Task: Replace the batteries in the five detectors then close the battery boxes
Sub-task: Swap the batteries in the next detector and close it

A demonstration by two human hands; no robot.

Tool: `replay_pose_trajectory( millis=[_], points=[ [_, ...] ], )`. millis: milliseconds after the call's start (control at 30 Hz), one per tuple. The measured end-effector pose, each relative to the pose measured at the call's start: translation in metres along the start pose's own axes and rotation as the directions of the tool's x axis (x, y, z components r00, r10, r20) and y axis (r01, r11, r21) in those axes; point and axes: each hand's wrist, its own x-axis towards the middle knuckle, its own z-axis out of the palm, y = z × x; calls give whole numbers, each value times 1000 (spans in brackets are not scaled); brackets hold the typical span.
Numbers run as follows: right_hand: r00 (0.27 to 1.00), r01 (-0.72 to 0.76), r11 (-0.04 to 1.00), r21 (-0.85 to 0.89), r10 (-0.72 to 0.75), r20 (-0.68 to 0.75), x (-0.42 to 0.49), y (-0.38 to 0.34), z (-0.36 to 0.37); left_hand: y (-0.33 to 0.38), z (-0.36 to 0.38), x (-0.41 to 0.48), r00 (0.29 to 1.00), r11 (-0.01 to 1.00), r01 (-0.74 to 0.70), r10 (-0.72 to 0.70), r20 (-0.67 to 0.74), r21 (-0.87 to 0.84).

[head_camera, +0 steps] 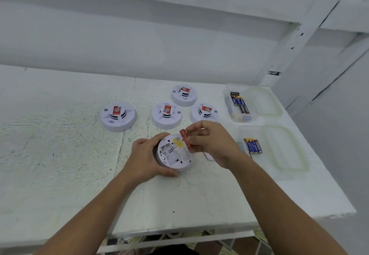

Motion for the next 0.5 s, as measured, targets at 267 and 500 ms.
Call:
replay_pose_trajectory(
  millis=[267, 500],
  points=[
    [827, -3, 942, -336, -186, -530, -20, 9, -102, 0, 2, 1, 1000, 1000, 13, -13, -1, 10],
    [814, -374, 678, -633, -87, -574, -30, 43, -128, -2, 3, 1, 1000, 1000, 27, -27, -7, 13]
  ],
)
